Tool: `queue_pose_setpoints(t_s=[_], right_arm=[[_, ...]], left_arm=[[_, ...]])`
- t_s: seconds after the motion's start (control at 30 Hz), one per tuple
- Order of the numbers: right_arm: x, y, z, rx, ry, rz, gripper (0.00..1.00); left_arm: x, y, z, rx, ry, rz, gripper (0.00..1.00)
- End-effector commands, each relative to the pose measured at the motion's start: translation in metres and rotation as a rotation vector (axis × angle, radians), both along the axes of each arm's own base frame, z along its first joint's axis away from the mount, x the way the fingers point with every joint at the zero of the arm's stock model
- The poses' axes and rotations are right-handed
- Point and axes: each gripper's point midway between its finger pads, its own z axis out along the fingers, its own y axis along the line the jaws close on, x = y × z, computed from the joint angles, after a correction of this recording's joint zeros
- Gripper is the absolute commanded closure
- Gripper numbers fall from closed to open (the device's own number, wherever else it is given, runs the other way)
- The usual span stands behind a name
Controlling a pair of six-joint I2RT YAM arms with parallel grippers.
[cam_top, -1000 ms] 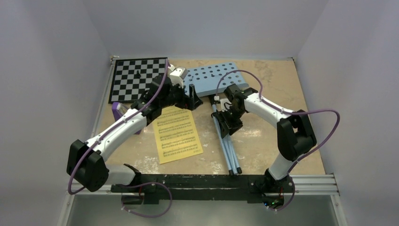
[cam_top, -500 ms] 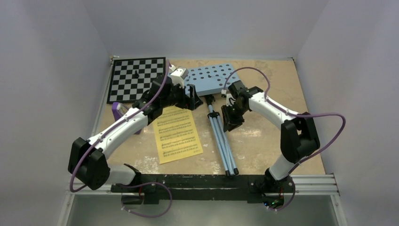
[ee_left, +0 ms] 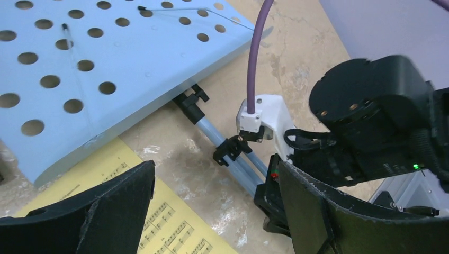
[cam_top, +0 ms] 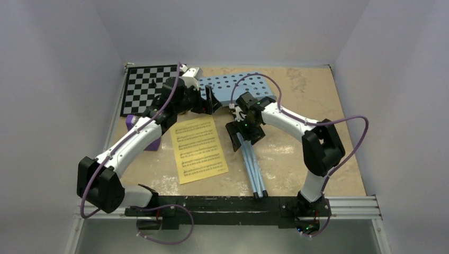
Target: Pack up the instrument practice props
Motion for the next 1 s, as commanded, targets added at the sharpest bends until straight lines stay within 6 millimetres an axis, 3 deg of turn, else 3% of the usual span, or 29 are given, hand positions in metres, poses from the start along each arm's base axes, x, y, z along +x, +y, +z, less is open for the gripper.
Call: queue_pose_setpoints(t_s=[0.0, 0.1, 0.3, 0.6, 0.83, 0.97], right_arm=[[0.023, -0.015, -0.023, -0.203, -0.060, -0.105, 0.01], [0.027, -0.013, -0.033, -0.243, -0.052, -0.143, 0.01], [0.027, -0.013, -0.049, -0.317, -0.044, -0.198, 0.18], [0.019, -0.038, -0.042, -0.416, -0.008, -0.451, 0.76], [0.012, -0.058, -0.037, -0.472, 0.020, -0.597, 0.86], [0.024, -0.058, -0.028, -0.436, -0.036, -0.585, 1.00]], left_arm=[[0.005, 0.021, 0.039, -0.027, -0.093, 0.045, 0.09], [0.006, 0.034, 0.039, -0.025, -0.097, 0.080, 0.09], [0.009, 0.054, 0.039, -0.022, -0.095, 0.129, 0.09], [0.013, 0.052, 0.035, -0.041, -0.072, 0.123, 0.09], [0.018, 0.051, 0.032, -0.033, -0.072, 0.120, 0.09], [0.020, 0.048, 0.030, -0.045, -0.067, 0.112, 0.09]])
